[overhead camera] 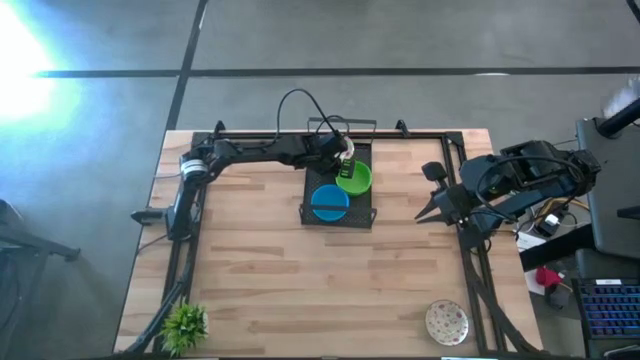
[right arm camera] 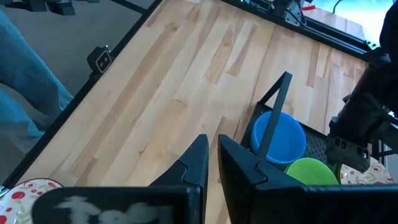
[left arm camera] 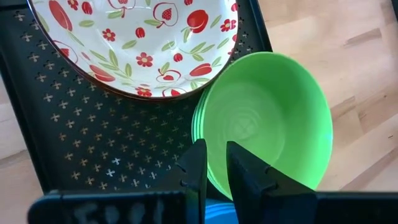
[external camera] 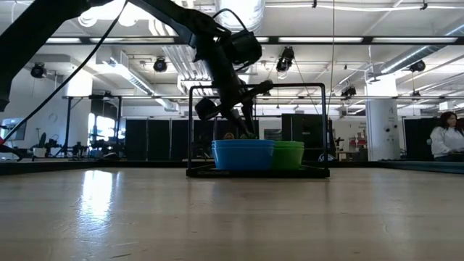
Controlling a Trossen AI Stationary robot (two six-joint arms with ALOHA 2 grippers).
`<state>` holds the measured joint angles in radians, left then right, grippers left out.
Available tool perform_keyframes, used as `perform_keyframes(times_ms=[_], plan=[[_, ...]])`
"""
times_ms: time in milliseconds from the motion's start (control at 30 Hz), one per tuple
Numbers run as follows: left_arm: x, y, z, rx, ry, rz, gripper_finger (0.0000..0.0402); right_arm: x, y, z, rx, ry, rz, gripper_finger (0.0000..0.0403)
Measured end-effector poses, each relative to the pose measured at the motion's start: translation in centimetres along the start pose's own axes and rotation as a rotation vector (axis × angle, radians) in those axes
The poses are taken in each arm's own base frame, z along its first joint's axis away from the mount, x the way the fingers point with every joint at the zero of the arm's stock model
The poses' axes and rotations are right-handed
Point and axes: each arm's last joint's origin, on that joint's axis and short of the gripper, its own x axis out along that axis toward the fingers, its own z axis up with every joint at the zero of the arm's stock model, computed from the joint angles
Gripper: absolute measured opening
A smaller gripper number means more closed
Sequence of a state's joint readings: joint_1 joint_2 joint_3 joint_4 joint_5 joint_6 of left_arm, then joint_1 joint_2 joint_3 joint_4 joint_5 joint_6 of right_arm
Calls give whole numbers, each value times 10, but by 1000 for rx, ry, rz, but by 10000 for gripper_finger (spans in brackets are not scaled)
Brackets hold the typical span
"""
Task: Pick & Place Mini bowls
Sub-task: Stack the white bowl on the white bowl on the shelf
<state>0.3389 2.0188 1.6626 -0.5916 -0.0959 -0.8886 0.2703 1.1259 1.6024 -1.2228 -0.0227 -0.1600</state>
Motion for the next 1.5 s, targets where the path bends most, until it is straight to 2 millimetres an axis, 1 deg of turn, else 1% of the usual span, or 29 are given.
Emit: perform_keyframes(times_ms=[133,267,400,567,733,900,1033,1133,1300,1400,1500], plan=[[-6,0,2,29,-9,-8,53,-1,0,0,2,-3,0,32],[-21,-3,7,94,-36,-35,53,-5,0,-2,3,-15,-2,32],[-44,-7,13,193,-88,-62,53,-12,1,-4,6,-35,-6,32],[-83,-15,13,344,-153,-120,53,-16,2,-9,54,-6,3,32],[-122,-29,-1,508,-217,-177,53,-17,6,-21,129,120,42,32],[-158,-45,-24,706,-290,-224,53,-16,12,-27,201,190,86,32],[-182,-54,-42,771,-334,-258,53,-15,20,-28,222,215,151,32],[-198,-59,-55,791,-365,-277,53,-11,30,-32,211,260,196,32],[-214,-66,-75,814,-406,-277,53,5,53,-44,165,371,274,32],[-219,-69,-84,825,-409,-293,53,16,67,-54,153,445,314,32],[-222,-72,-92,839,-400,-311,53,26,79,-64,165,517,319,32]])
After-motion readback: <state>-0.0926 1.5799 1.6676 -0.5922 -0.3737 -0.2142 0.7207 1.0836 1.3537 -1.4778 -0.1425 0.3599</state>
